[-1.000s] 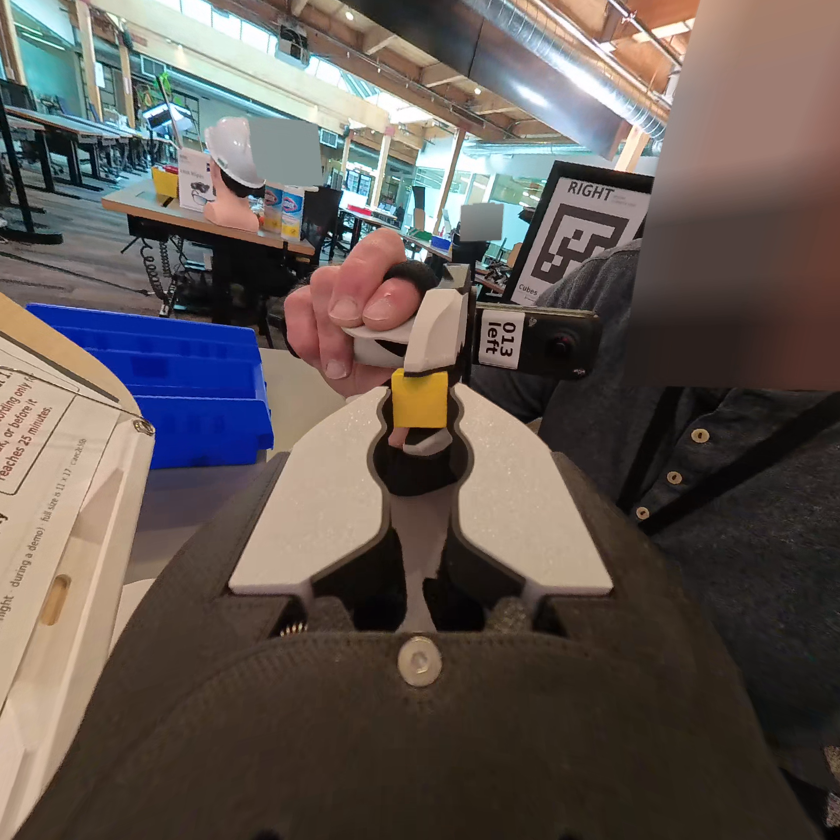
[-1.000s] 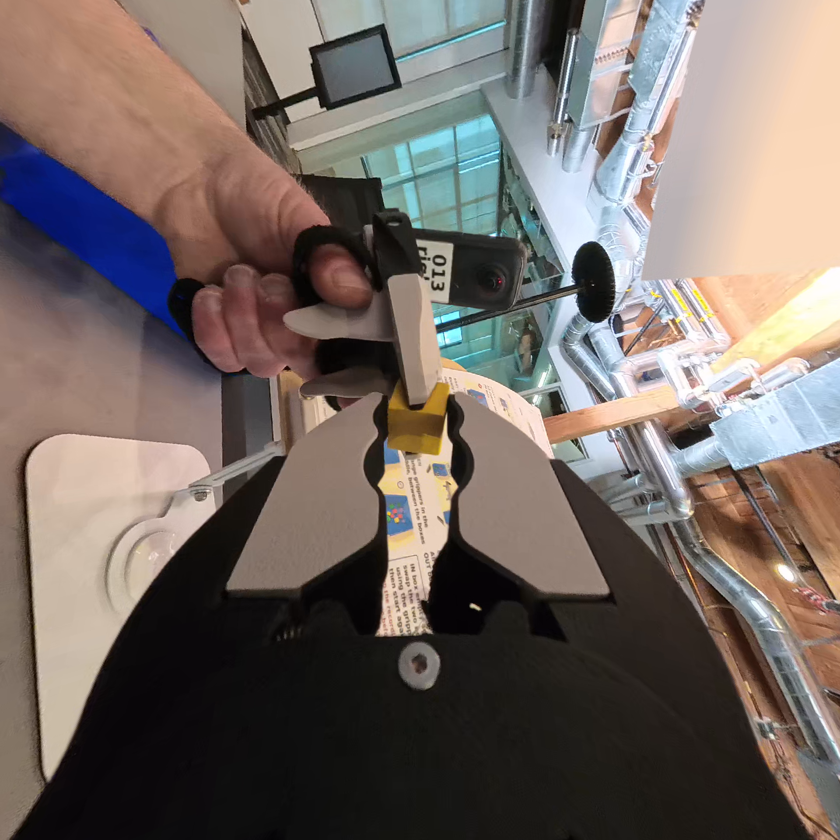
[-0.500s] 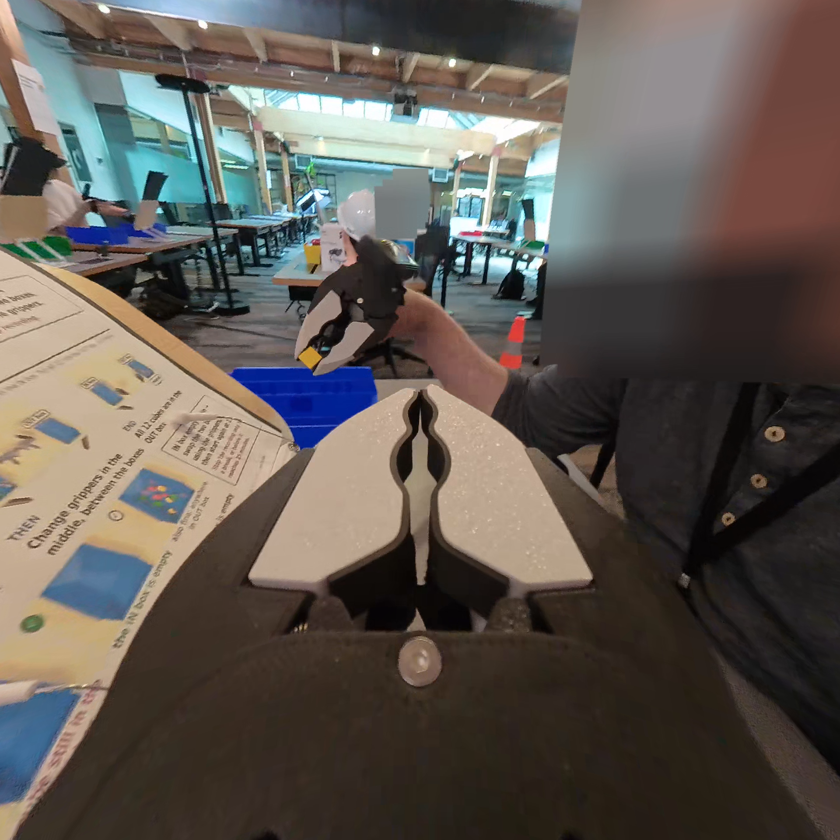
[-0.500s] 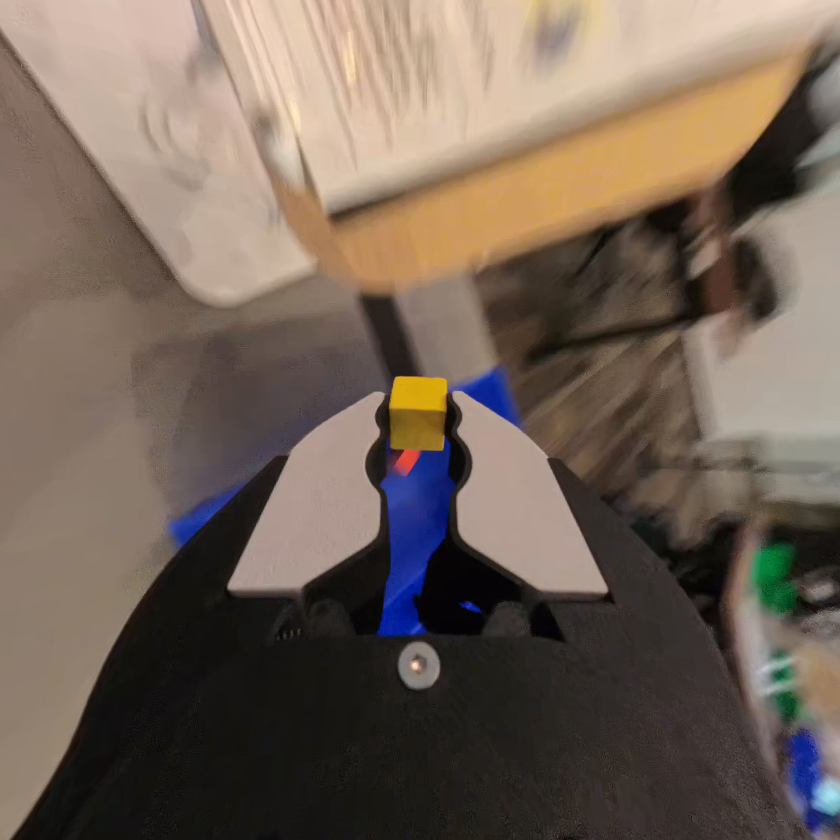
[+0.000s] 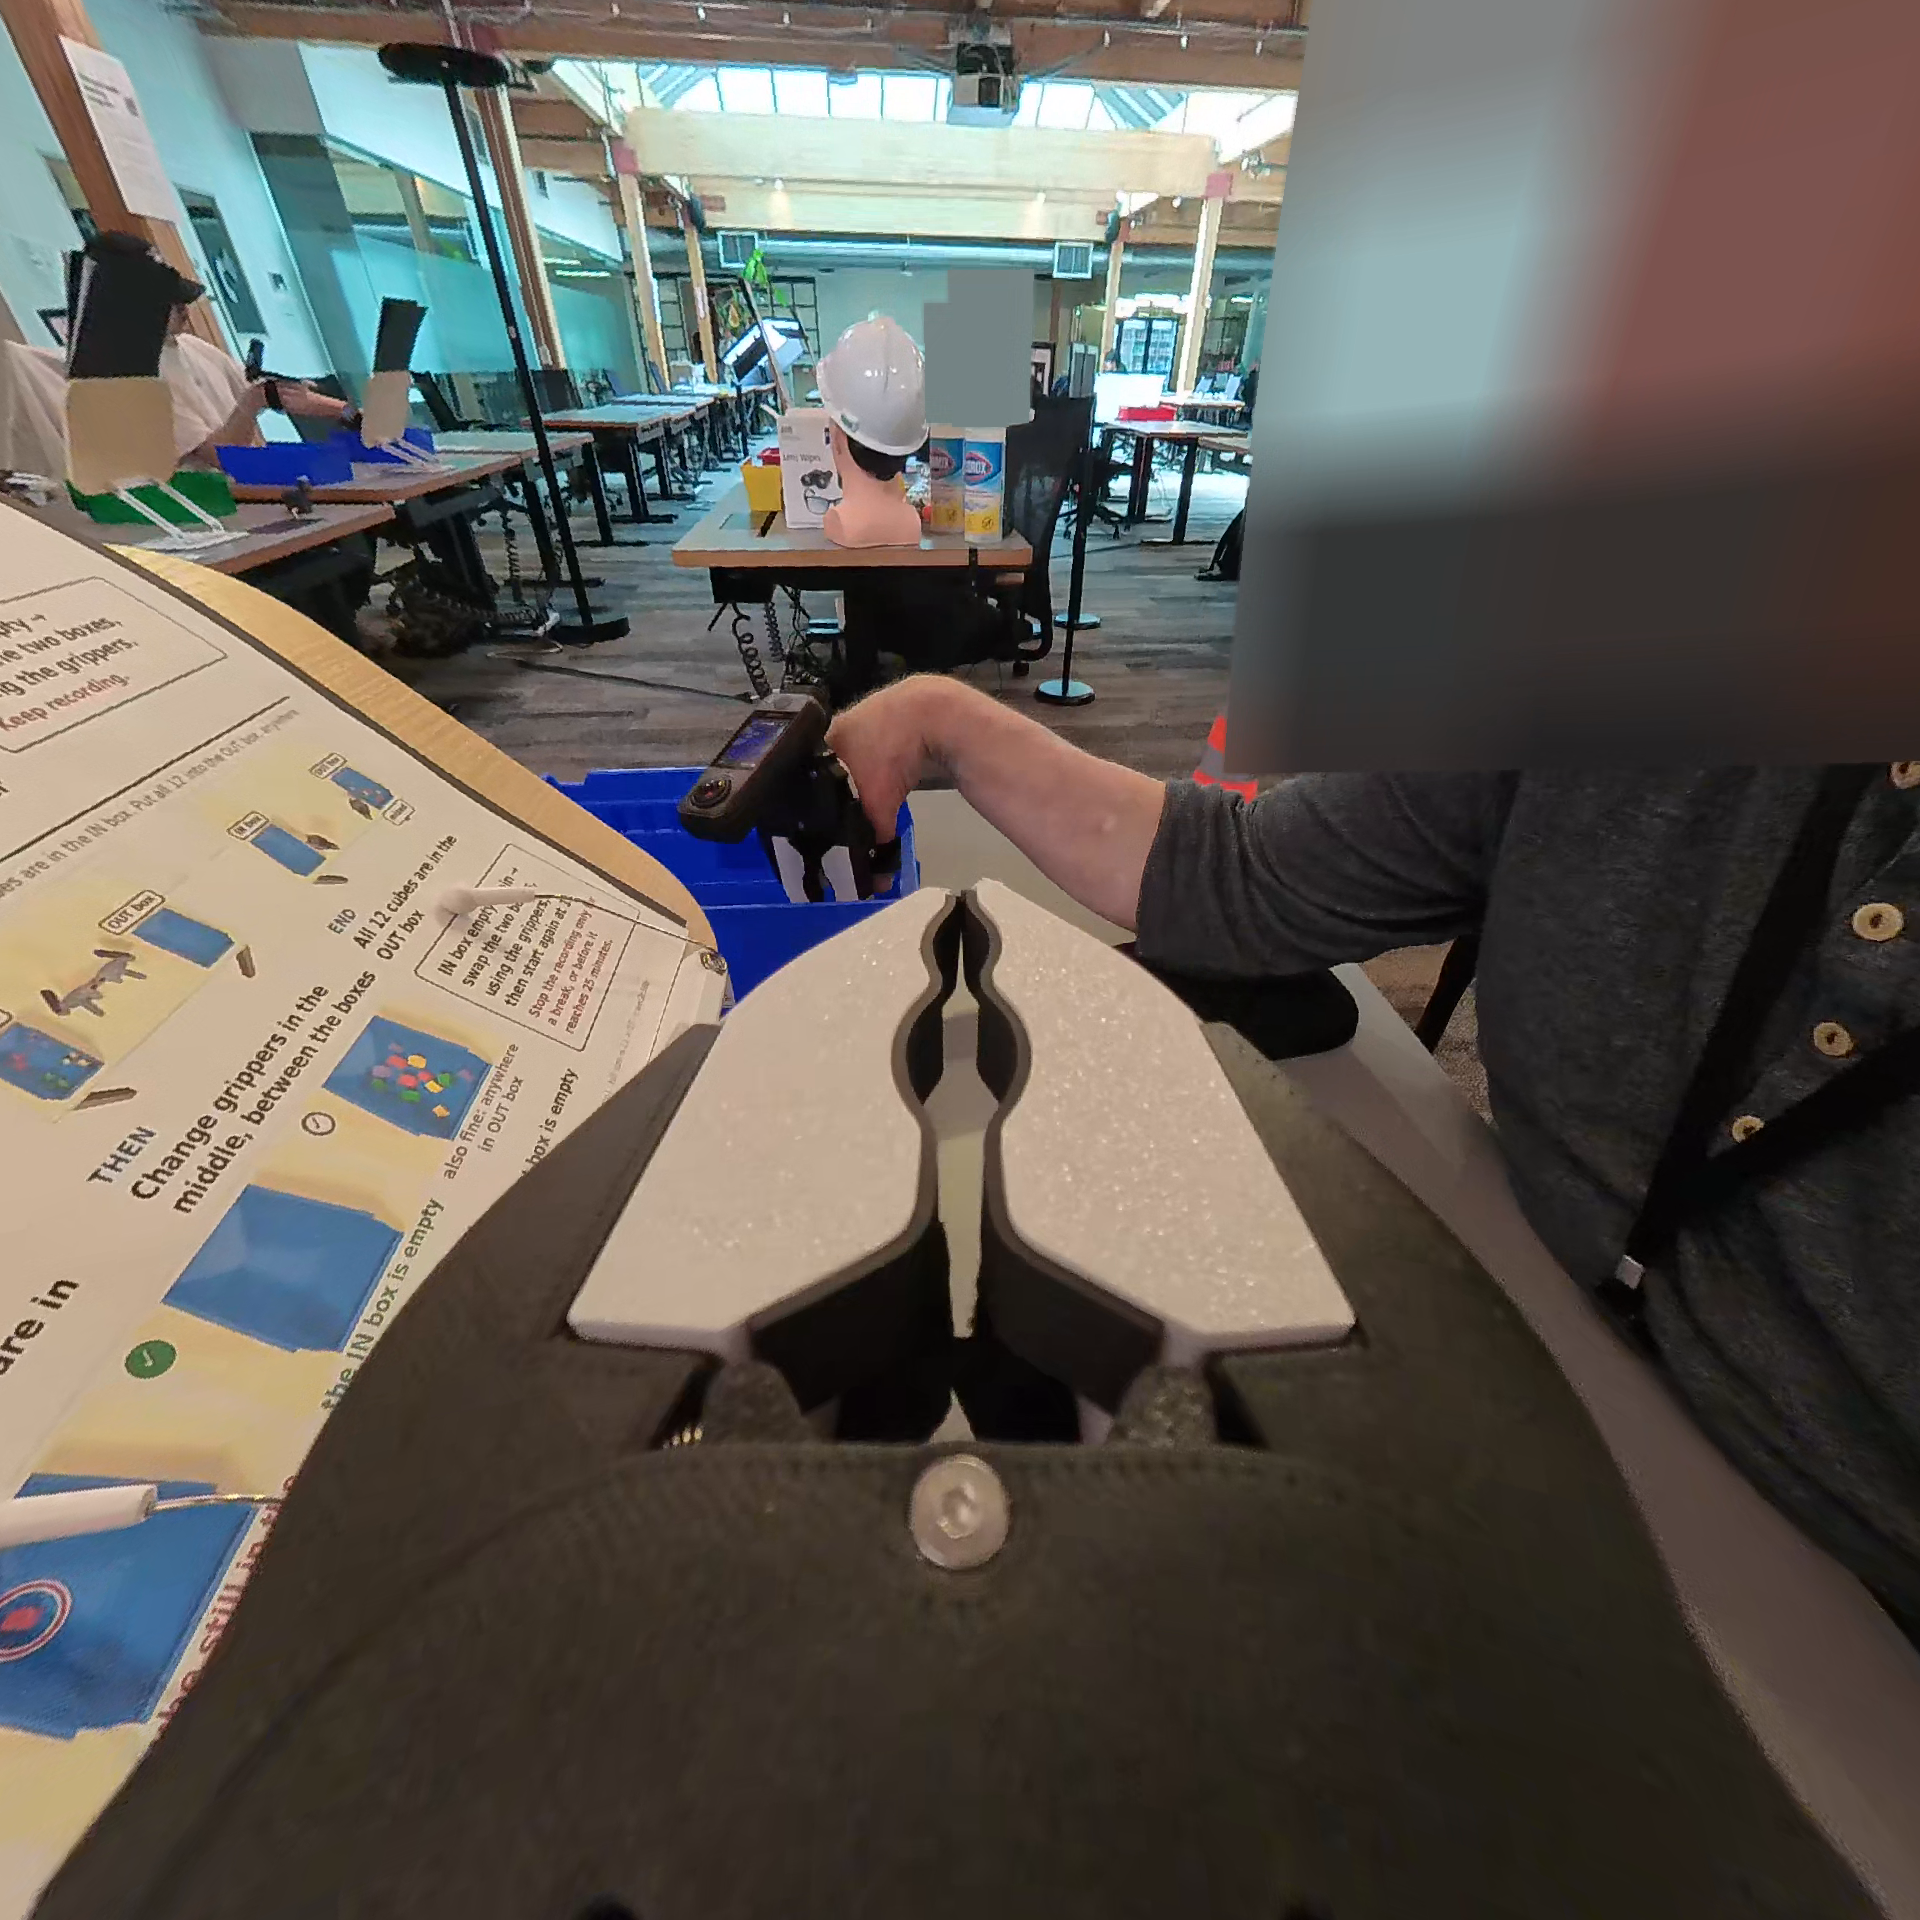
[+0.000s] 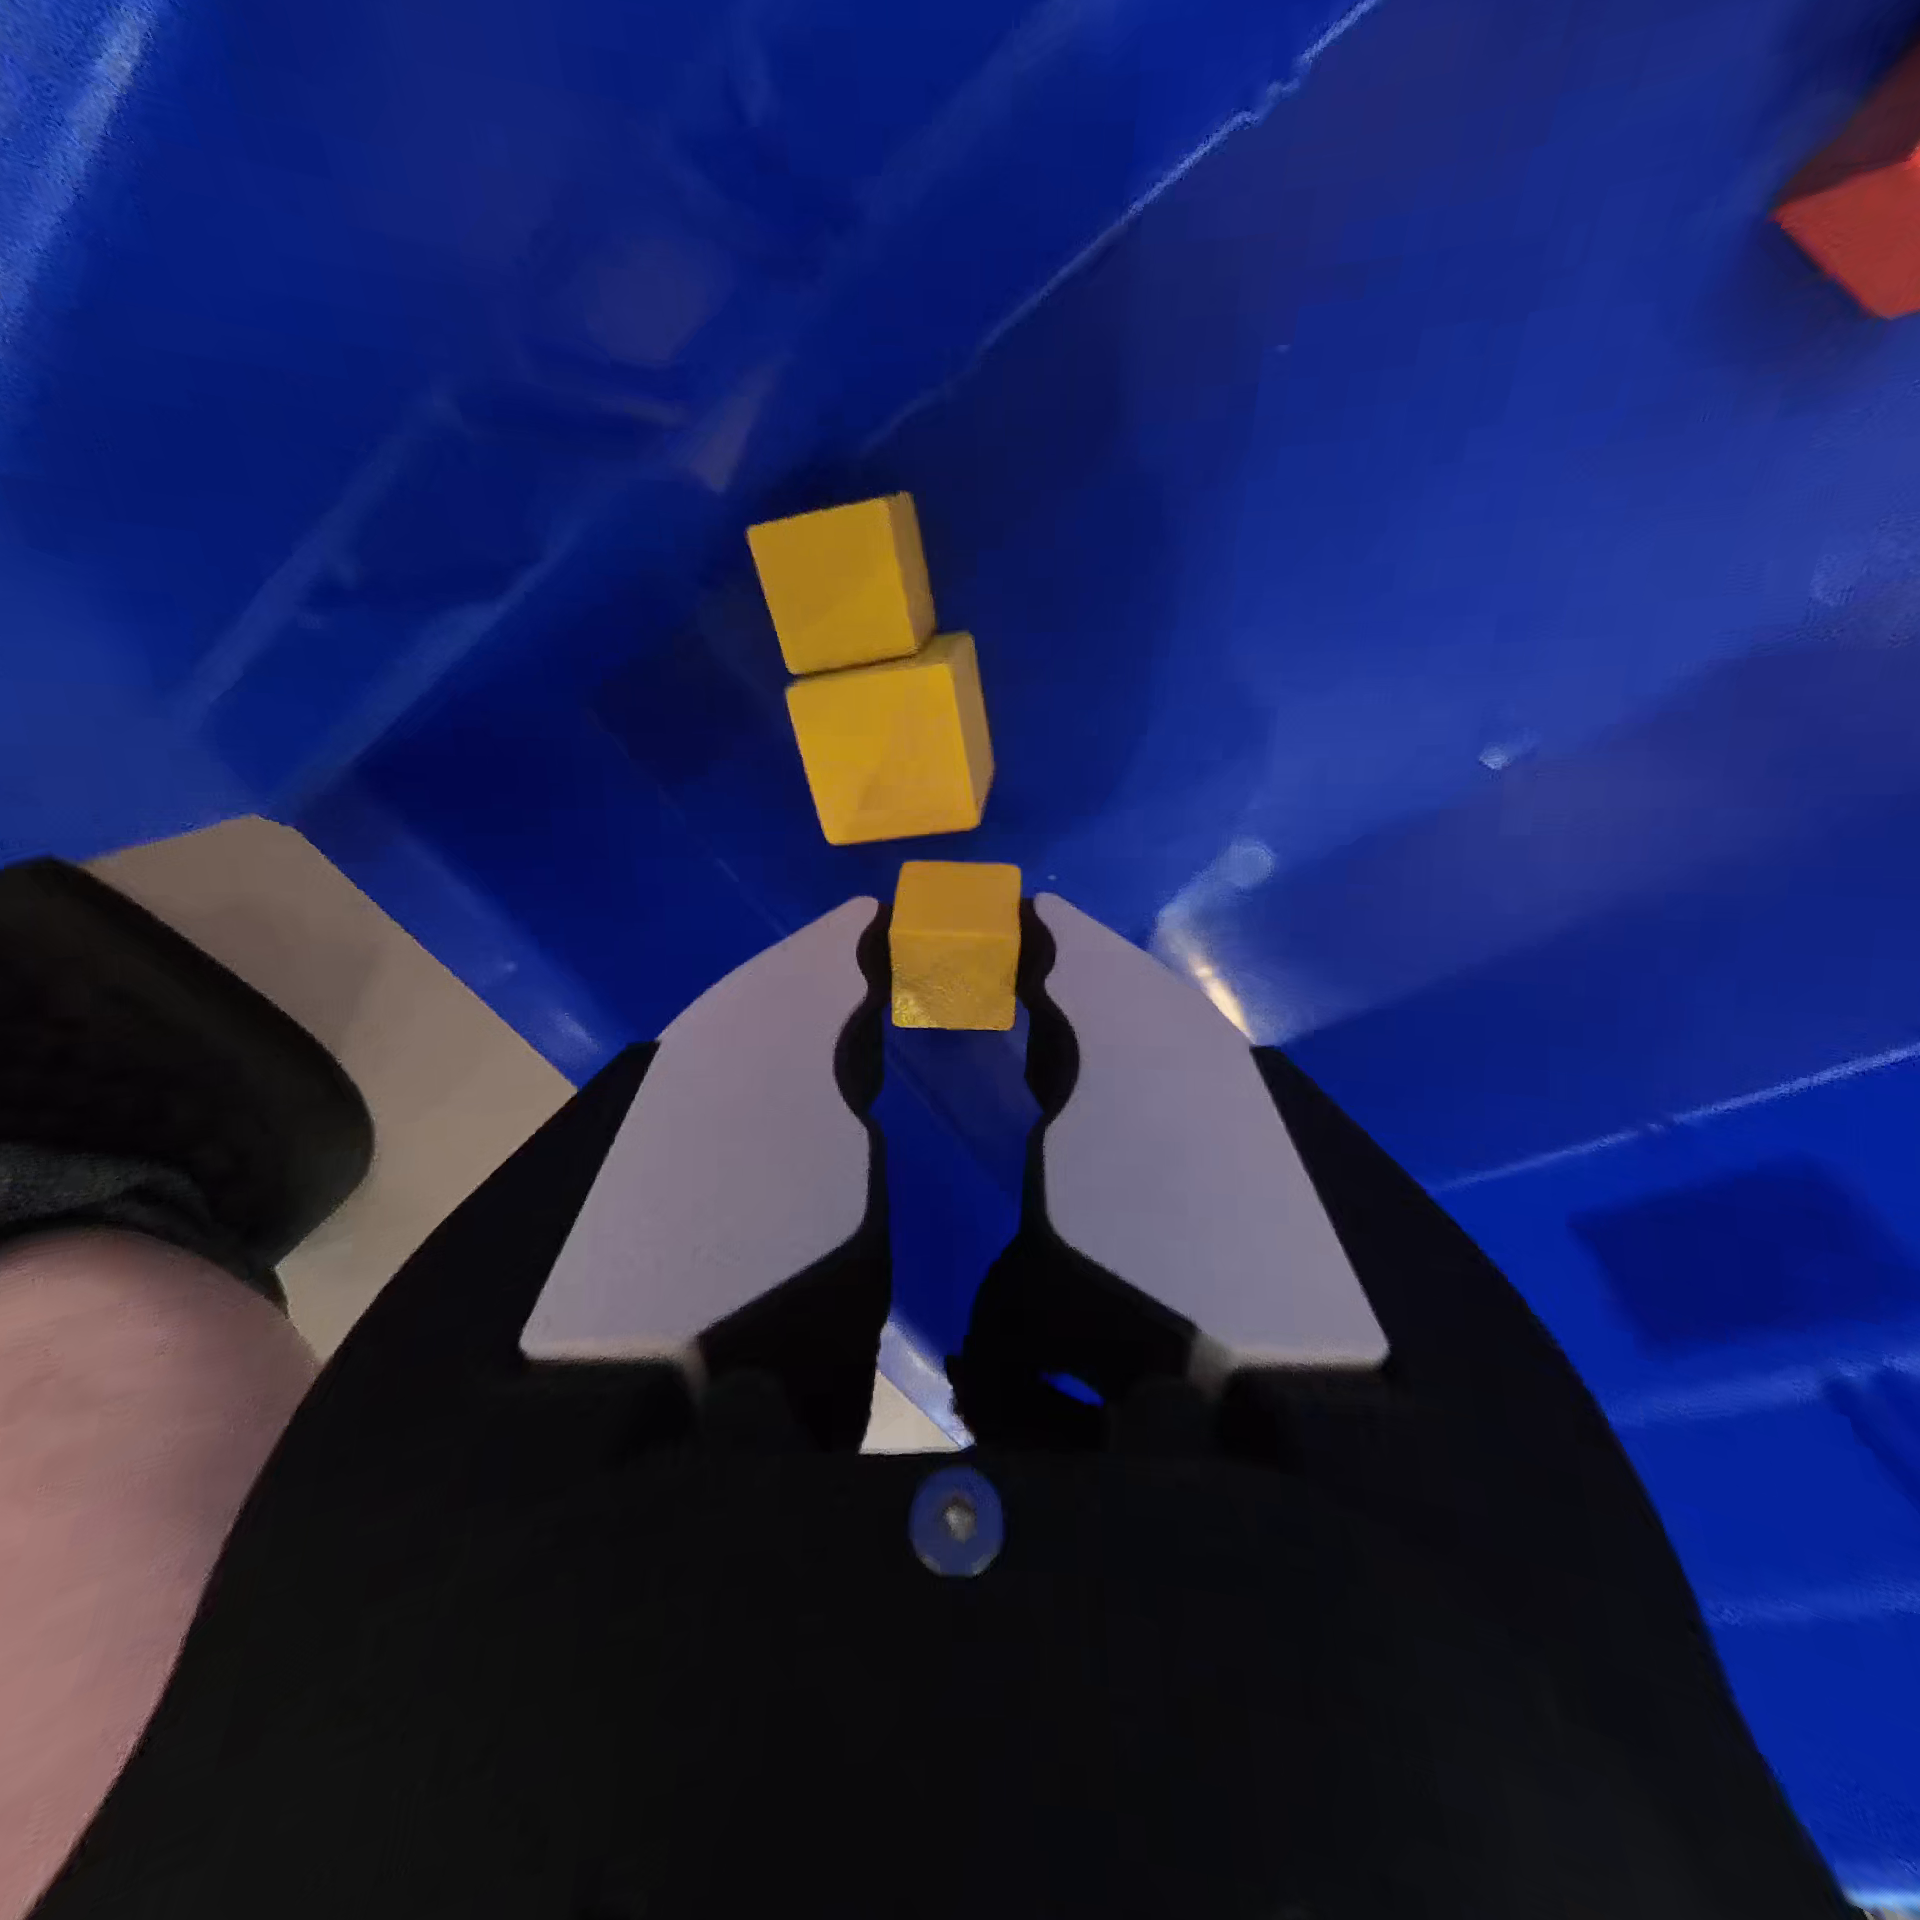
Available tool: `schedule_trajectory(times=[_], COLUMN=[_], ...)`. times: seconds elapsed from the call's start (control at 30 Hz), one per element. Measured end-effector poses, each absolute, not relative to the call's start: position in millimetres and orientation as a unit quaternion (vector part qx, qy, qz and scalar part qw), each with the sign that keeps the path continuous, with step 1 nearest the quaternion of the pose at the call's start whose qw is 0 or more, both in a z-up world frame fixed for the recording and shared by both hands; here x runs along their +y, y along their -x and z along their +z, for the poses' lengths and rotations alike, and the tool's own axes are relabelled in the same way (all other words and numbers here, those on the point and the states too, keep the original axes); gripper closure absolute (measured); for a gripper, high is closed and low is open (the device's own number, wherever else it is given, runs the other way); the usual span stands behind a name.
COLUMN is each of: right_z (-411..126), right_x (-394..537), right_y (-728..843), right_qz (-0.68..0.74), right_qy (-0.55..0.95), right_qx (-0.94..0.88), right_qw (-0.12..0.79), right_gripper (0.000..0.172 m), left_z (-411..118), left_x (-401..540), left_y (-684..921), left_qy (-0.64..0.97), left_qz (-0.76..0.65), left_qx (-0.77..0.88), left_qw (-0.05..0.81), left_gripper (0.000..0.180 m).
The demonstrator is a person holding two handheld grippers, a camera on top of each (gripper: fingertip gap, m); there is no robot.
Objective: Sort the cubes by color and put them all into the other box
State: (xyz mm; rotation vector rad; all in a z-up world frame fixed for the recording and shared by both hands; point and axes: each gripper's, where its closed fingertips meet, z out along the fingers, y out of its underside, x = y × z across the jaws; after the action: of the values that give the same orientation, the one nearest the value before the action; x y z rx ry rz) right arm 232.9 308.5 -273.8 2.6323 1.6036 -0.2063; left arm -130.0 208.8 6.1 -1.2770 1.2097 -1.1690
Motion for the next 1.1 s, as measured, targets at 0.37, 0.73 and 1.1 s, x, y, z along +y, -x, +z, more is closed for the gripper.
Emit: schedule_trajectory(times=[0.37,0.73,1.1], right_z=[-249,-182,-196], right_x=[319,354,353], right_y=[-220,-182,-162], right_qz=[-0.057,0.026,0.037], right_qy=[-0.849,-0.805,-0.788], right_qx=[0.524,0.555,0.586], right_qw=[-0.031,-0.207,-0.185], right_gripper=[0.129,0.145,0.149], left_z=[15,-64,-213], left_x=[215,311,384], left_y=[156,375,429], left_qy=[0.550,0.807,0.905], left_qz=[-0.422,0.028,-0.001], left_qx=[0.497,0.351,0.234], left_qw=[0.522,0.474,0.357], left_gripper=[0.180,0.150,0.132])
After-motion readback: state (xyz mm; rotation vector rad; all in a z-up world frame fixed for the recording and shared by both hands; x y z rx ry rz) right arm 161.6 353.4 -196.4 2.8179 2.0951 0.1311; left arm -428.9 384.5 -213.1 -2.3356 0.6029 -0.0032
